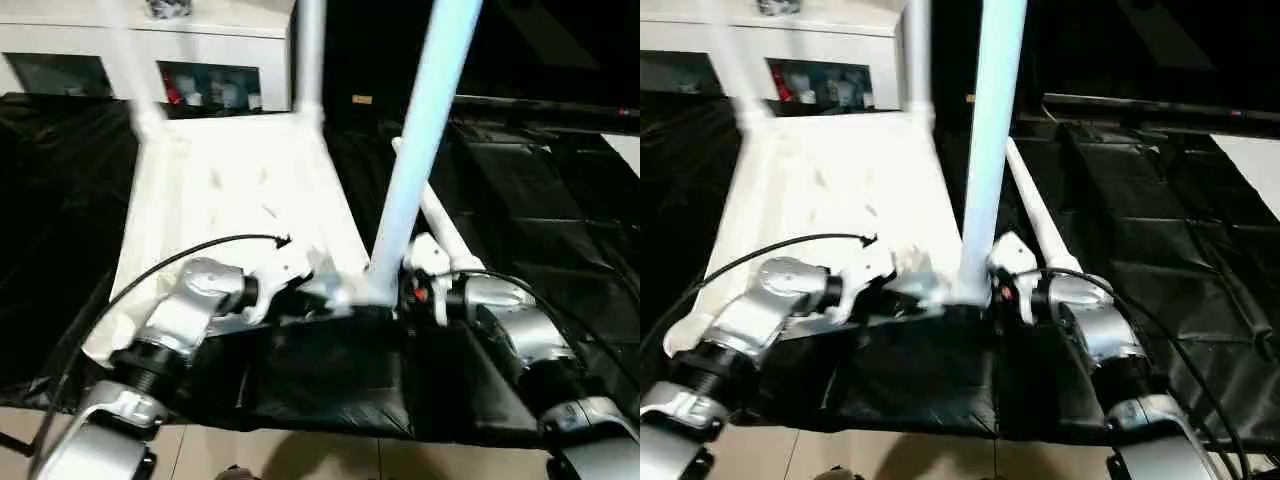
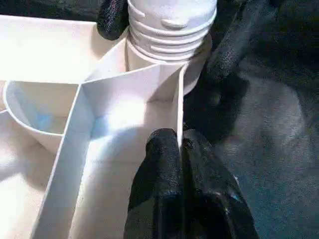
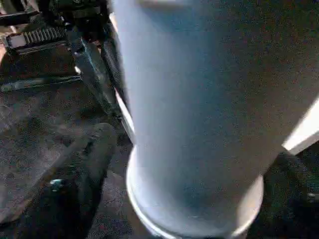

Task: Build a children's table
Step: Rotate leg to tighten

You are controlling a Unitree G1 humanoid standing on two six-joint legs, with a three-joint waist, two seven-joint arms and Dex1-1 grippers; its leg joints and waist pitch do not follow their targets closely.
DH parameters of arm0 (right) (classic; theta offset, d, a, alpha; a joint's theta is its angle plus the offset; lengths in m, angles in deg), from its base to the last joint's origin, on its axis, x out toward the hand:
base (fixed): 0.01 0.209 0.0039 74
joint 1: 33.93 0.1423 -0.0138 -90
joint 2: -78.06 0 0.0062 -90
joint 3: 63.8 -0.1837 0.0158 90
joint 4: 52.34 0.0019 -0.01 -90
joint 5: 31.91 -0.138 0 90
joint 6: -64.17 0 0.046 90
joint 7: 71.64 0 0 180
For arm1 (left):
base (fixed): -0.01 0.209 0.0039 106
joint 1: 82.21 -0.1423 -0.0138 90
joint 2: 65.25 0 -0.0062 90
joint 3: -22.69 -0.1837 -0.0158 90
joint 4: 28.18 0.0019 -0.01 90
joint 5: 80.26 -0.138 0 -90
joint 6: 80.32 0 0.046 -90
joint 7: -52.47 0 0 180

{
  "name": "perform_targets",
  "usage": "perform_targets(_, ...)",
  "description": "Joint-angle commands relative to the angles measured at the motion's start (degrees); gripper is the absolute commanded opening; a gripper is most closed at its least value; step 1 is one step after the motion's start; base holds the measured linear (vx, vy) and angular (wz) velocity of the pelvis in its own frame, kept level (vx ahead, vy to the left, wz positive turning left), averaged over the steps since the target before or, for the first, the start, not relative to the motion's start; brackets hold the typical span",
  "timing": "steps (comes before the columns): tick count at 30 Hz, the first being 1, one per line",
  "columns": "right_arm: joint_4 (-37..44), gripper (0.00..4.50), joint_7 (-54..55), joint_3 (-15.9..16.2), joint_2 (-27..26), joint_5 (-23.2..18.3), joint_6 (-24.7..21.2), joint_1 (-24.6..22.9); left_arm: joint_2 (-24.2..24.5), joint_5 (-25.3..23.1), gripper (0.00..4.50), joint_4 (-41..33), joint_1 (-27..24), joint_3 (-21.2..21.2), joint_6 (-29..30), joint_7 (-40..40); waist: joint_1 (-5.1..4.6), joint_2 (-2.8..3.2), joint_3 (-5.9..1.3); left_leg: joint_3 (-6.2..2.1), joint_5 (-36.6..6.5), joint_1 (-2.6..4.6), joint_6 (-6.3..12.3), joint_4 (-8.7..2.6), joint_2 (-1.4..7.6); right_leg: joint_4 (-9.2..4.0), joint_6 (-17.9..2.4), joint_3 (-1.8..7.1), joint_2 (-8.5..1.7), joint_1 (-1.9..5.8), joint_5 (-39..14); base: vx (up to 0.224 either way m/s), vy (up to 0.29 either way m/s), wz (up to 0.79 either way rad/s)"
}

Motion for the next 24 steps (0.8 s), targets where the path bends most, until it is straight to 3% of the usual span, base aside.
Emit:
perform_targets(1,2.7,3.59,-5.1,3.4,0.8,-0.3,-2.4,-1.1,0.3,3.2,0.00,-3.1,0.9,-1.1,-1.6,4.2,0.14,-0.19,-3.54,0.56,-13.6,0.23,3.12,-3.39,0.46,-3.94,-11.2,1.97,-2.67,3.24,-16.1,0.000,0.000,0.00)
perform_targets(8,4.2,2.92,-5.6,3.7,0.0,-0.9,-4.0,-2.1,-0.1,2.7,0.00,-2.4,0.8,-0.5,-2.4,2.5,0.51,-0.35,-3.66,0.57,-12.3,0.24,2.98,-3.30,0.58,-3.58,-11.8,1.99,-2.75,3.20,-13.7,0.000,0.000,0.00)
perform_targets(12,4.0,2.80,-3.2,2.6,-1.4,-1.7,-5.1,-2.3,-1.8,1.9,0.00,-1.5,1.0,0.4,-1.9,-1.6,0.65,-0.47,-3.55,0.62,-12.8,0.32,2.66,-3.33,0.54,-3.85,-11.0,2.07,-2.86,3.09,-15.6,0.000,0.000,0.00)
perform_targets(15,2.5,2.78,1.6,0.9,-3.5,-1.5,-5.5,-1.7,-3.6,1.1,0.00,-0.4,1.7,1.3,-0.9,-6.2,0.36,-0.55,-3.39,0.43,-14.1,0.30,1.79,-3.49,0.32,-4.35,-9.6,1.94,-2.98,3.12,-19.9,0.000,0.000,0.00)
perform_targets(17,-2.0,2.77,12.8,-1.1,-6.8,0.7,-4.9,0.3,-5.9,-0.3,0.00,1.0,2.9,2.2,0.7,-12.9,0.24,-0.47,-3.32,0.42,-15.1,0.44,1.54,-3.56,0.31,-4.67,-8.6,1.95,-2.98,2.88,-22.3,0.000,0.000,0.00)
perform_targets(18,-2.0,2.77,12.8,-1.1,-6.8,0.7,-4.9,0.3,-5.9,-0.3,0.00,1.0,2.9,2.2,0.7,-12.9,0.13,-0.48,-3.32,0.40,-14.9,0.47,1.12,-3.58,0.35,-4.65,-8.4,2.02,-3.02,2.79,-22.5,0.000,0.000,0.00)
perform_targets(20,-7.6,2.76,25.8,-2.9,-10.5,3.2,-4.4,2.8,-8.6,-1.9,0.00,2.1,4.4,2.7,3.4,-19.7,-0.94,-0.59,-3.11,0.08,-16.1,0.17,-0.16,-3.76,-0.13,-5.06,-6.7,1.51,-2.97,3.08,-27.6,0.000,0.000,0.00)
perform_targets(21,-10.2,2.76,32.3,-3.7,-12.7,3.9,-4.6,4.1,-10.7,-2.3,0.00,2.4,5.1,3.1,5.2,-23.2,-0.99,-0.52,-3.30,-0.04,-15.8,0.17,-0.39,-3.74,-0.03,-5.04,-6.3,1.51,-3.14,3.18,-28.0,0.000,0.000,0.00)
perform_targets(22,-11.7,2.76,36.5,-4.4,-14.2,4.4,-4.9,4.9,-12.2,-2.6,0.00,2.6,5.6,3.4,6.5,-25.5,-1.87,-0.50,-3.11,-0.20,-16.0,-0.22,-1.08,-3.87,-0.17,-5.14,-5.6,1.30,-2.97,3.11,-28.9,0.000,0.000,0.00)
perform_targets(24,-13.5,2.76,41.1,-5.1,-16.7,4.5,-4.5,6.1,-14.5,-3.7,0.00,2.9,6.0,2.6,6.6,-28.0,-2.21,-0.60,-3.34,-0.21,-16.4,0.06,-0.55,-3.62,-0.29,-5.52,-5.3,1.35,-3.08,2.90,-29.4,0.000,0.000,0.00)
